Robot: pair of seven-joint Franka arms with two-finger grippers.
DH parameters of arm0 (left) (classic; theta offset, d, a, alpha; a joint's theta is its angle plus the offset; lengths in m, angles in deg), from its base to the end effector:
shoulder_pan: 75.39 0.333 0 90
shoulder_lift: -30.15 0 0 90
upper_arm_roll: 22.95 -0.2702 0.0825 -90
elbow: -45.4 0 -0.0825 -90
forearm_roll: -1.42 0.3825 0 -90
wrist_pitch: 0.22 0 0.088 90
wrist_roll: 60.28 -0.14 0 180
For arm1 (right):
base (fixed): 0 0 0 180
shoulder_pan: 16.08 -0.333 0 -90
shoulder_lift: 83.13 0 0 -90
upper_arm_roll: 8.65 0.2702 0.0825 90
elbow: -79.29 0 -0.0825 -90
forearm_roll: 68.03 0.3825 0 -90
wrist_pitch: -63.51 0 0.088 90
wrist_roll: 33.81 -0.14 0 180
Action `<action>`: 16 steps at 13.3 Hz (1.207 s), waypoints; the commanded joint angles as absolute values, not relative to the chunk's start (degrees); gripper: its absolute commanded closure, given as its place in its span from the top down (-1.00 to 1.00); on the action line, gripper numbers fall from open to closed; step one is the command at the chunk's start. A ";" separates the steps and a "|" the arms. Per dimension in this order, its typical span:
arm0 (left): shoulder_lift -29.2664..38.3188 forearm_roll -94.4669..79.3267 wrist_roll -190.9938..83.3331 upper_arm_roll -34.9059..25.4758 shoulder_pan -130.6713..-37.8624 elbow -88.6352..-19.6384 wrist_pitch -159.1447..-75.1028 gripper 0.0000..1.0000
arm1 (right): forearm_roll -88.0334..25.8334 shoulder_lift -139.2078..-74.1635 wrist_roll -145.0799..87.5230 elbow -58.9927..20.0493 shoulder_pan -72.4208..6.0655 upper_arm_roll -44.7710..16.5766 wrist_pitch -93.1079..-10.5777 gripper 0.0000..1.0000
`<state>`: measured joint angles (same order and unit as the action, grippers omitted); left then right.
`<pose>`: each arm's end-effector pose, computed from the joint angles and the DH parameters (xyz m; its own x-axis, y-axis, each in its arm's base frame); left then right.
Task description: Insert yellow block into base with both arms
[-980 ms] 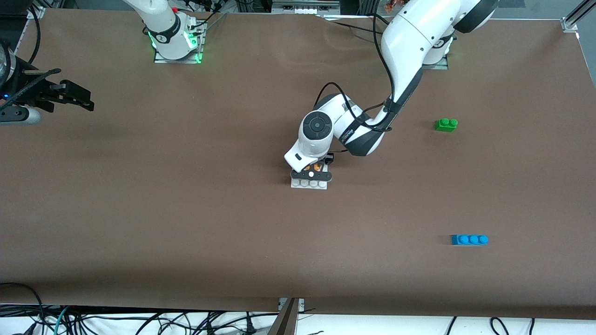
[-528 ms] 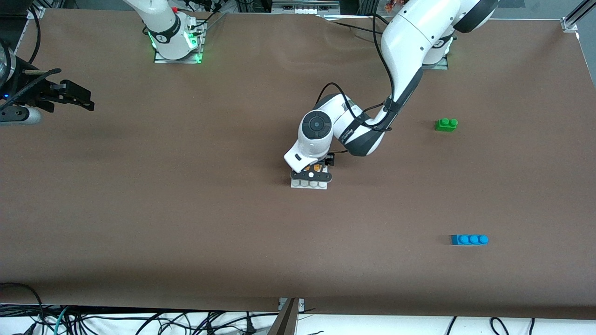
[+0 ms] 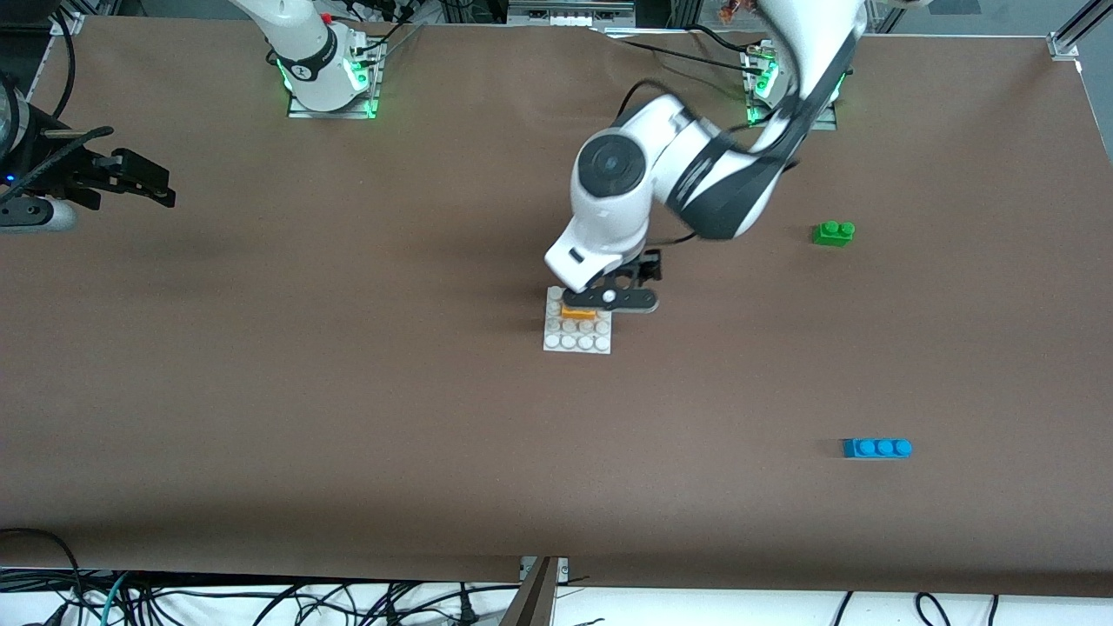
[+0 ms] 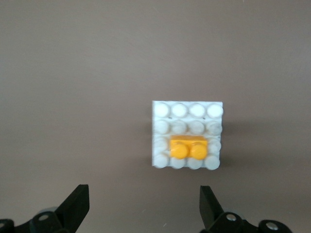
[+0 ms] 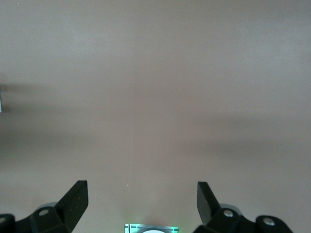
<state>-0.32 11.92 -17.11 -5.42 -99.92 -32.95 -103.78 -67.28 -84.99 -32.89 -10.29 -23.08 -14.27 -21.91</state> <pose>0.5313 -0.4122 0.3435 0.9994 0.0060 -0.0346 0.0039 -0.9981 -0.0619 0.5483 0.0158 0.5249 0.9937 0.0408 -0.1045 0.0398 -0.9991 -0.0116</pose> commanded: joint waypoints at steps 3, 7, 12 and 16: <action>11.14 5.66 -24.05 -5.29 -90.97 -35.02 -94.65 1.00 | -67.86 -85.07 -33.11 -9.31 -23.02 -14.10 -21.21 0.98; 16.78 2.57 -29.67 -5.20 -84.11 -35.02 -84.26 1.00 | -67.51 -84.98 -33.19 -8.44 -23.02 -14.19 -20.86 0.98; 23.11 -0.34 -47.78 -5.55 -71.37 -35.38 -76.17 1.00 | -67.60 -85.24 -34.25 -7.99 -23.20 -13.92 -21.39 0.98; 28.99 -1.56 -51.23 -14.92 -74.83 -42.02 -82.81 1.00 | -67.59 -85.33 -34.07 -7.46 -23.29 -13.92 -21.39 0.98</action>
